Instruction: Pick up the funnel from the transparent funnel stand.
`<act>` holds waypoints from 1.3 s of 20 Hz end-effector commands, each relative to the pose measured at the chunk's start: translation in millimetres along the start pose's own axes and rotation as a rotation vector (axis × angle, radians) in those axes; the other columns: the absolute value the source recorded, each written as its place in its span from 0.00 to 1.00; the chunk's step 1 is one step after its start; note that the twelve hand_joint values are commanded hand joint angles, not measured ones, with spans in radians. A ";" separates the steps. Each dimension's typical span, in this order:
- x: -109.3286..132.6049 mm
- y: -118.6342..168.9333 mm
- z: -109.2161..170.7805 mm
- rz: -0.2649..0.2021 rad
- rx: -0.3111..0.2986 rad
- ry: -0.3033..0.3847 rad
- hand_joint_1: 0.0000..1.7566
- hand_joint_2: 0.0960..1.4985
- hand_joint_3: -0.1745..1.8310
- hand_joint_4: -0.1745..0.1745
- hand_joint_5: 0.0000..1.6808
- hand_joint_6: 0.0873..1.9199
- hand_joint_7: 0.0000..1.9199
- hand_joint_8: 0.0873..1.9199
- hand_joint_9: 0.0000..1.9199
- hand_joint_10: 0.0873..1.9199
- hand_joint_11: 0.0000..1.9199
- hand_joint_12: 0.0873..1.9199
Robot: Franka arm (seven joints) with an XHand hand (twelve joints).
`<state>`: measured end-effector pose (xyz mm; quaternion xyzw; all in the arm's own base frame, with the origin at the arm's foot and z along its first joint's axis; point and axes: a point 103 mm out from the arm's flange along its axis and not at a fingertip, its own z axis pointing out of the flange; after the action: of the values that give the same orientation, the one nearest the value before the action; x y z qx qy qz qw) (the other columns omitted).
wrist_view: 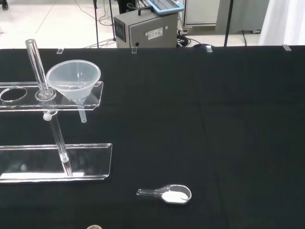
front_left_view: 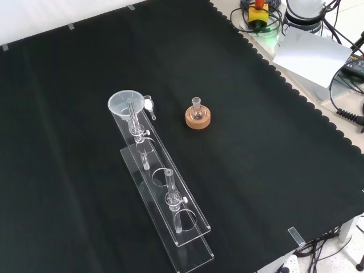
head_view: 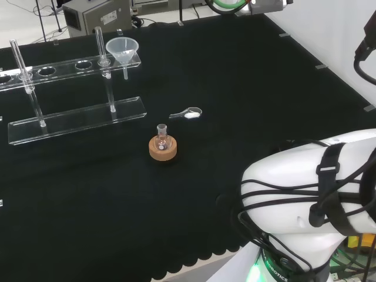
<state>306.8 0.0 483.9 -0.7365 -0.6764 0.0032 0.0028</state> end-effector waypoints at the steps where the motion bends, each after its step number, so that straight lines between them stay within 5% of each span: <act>1: -0.8 0.8 0.1 0.002 -0.009 -0.009 0.06 0.73 0.32 0.48 0.18 0.00 0.03 0.25 0.15 0.27 0.07 0.69; 13: -5.6 26.8 16.4 0.040 0.024 -0.004 0.00 0.81 0.28 0.49 0.17 0.00 0.02 0.24 0.12 0.28 0.05 0.69; 26: 10.1 100.1 73.7 0.038 0.108 -0.022 0.00 0.81 0.28 0.49 0.17 0.00 0.02 0.24 0.12 0.28 0.05 0.69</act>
<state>365.1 -3.4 434.4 -0.7506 -0.6591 0.0344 0.0321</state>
